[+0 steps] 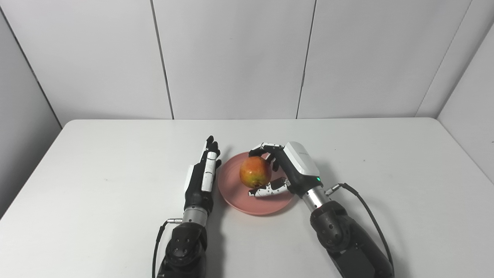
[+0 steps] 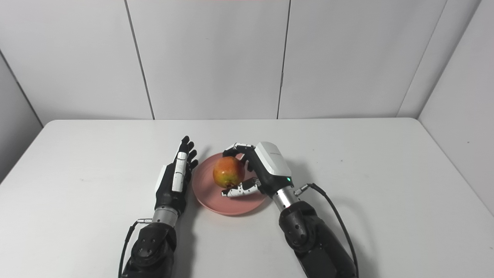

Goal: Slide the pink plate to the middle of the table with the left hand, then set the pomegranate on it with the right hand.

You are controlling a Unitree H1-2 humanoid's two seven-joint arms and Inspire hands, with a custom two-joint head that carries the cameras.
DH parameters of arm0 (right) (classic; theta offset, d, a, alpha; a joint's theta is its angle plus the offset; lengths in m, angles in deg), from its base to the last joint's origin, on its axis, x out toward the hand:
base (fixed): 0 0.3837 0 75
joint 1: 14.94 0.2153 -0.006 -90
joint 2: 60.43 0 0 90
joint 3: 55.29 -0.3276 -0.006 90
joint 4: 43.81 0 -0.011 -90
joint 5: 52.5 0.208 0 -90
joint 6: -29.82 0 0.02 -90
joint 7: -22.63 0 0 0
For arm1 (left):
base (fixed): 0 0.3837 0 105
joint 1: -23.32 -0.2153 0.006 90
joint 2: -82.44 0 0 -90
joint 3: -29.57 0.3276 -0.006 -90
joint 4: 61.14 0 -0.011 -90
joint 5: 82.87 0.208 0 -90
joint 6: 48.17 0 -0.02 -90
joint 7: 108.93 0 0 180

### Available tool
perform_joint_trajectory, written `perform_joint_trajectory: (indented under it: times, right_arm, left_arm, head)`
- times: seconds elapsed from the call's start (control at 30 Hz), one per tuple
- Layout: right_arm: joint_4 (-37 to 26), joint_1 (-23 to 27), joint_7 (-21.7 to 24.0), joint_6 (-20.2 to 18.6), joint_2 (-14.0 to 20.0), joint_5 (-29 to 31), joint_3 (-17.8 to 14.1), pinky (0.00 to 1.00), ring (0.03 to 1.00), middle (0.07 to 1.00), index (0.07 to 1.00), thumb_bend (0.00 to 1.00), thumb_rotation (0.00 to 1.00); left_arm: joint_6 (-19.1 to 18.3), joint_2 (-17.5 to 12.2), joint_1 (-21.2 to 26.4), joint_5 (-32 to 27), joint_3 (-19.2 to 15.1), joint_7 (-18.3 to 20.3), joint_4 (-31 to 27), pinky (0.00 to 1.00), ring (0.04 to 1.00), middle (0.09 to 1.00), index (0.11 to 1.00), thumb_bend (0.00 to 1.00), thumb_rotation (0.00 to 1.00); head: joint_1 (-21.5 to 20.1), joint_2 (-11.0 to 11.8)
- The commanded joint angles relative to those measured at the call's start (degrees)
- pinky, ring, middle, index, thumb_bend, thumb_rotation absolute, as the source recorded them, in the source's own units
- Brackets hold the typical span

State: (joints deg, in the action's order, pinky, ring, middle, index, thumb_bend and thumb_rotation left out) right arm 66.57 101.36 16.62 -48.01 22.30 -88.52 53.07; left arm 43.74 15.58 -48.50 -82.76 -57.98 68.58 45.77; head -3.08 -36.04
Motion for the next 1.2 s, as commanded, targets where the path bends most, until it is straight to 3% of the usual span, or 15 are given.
perform_joint_trajectory:
  times: [0.0, 0.23, 0.37, 0.43, 0.47, 0.53, 0.73, 1.0, 1.07, 1.17]
  right_arm:
    - [0.1, 3.7, -1.3, 2.0, 0.7, -1.0, 0.2, 0.33, 0.413, 0.446, 0.528, 0.52, 0.00]
    - [3.7, 5.5, -2.1, 2.8, 2.4, -4.0, 2.0, 0.41, 0.484, 0.484, 0.495, 0.52, 0.00]
    - [4.0, 5.9, -0.6, 1.4, 3.0, -4.5, 2.7, 0.50, 0.577, 0.535, 0.460, 0.52, 0.00]
    - [3.7, 5.9, 0.0, 0.7, 3.1, -4.8, 3.0, 0.59, 0.658, 0.502, 0.483, 0.52, 0.00]
    - [3.3, 5.8, 0.4, 0.1, 3.2, -5.2, 3.2, 0.66, 0.745, 0.698, 0.488, 0.51, 0.08]
    - [2.4, 5.8, 0.8, -1.1, 3.6, -7.3, 4.0, 0.73, 0.804, 0.789, 0.489, 0.51, 0.11]
    - [0.5, 5.7, 2.2, -3.9, 4.0, -10.2, 5.1, 0.92, 0.898, 0.864, 0.492, 0.51, 0.13]
    - [-2.2, 4.7, 4.3, -4.4, 4.3, -9.2, 4.7, 1.00, 0.955, 0.913, 0.498, 0.51, 0.16]
    - [-2.6, 4.4, 4.3, -3.9, 4.3, -8.9, 4.6, 1.00, 0.990, 0.971, 0.718, 0.69, 0.38]
    - [-2.6, 4.3, 4.0, -3.0, 4.4, -8.4, 4.4, 1.00, 0.999, 0.995, 0.791, 0.72, 0.46]
  left_arm:
    - [2.5, 0.6, 2.9, -0.1, 0.3, 0.3, -1.3, 0.98, 0.995, 1.000, 1.000, 0.66, 1.00]
    - [2.5, 0.8, 2.9, 0.1, 0.4, 0.1, -1.3, 0.98, 0.996, 1.000, 1.000, 0.67, 1.00]
    - [2.3, 0.7, 2.9, 0.4, 0.5, 0.0, -1.5, 0.98, 0.998, 1.000, 1.000, 0.66, 1.00]
    - [2.4, 0.6, 2.9, 0.4, 0.6, 0.2, -1.5, 0.98, 0.998, 1.000, 1.000, 0.65, 1.00]
    - [2.5, 0.6, 2.9, 0.3, 0.6, 0.3, -1.5, 0.98, 1.000, 1.000, 1.000, 0.65, 1.00]
    - [2.9, 0.4, 2.9, 0.1, 0.7, 0.6, -1.4, 0.98, 1.000, 1.000, 1.000, 0.64, 1.00]
    - [2.6, 0.6, 2.7, 0.1, 0.5, 0.3, -1.8, 0.98, 0.995, 1.000, 1.000, 0.64, 1.00]
    - [2.8, 0.5, 2.8, 0.0, 0.5, 0.4, -1.9, 0.98, 0.998, 1.000, 1.000, 0.62, 1.00]
    - [3.1, 0.5, 2.9, 0.0, 0.4, 0.4, -1.7, 0.98, 1.000, 1.000, 1.000, 0.61, 1.00]
    - [3.3, 0.5, 3.0, 0.0, 0.4, 0.3, -1.4, 0.98, 0.997, 1.000, 1.000, 0.62, 1.00]
  head:
    - [0.0, 0.2]
    - [-0.2, 0.0]
    - [-0.1, 0.0]
    - [-0.2, 0.0]
    - [-0.2, 0.0]
    - [-0.1, -0.1]
    - [-0.2, -0.1]
    - [-0.3, -0.3]
    - [-0.3, -0.2]
    - [-0.4, -0.2]
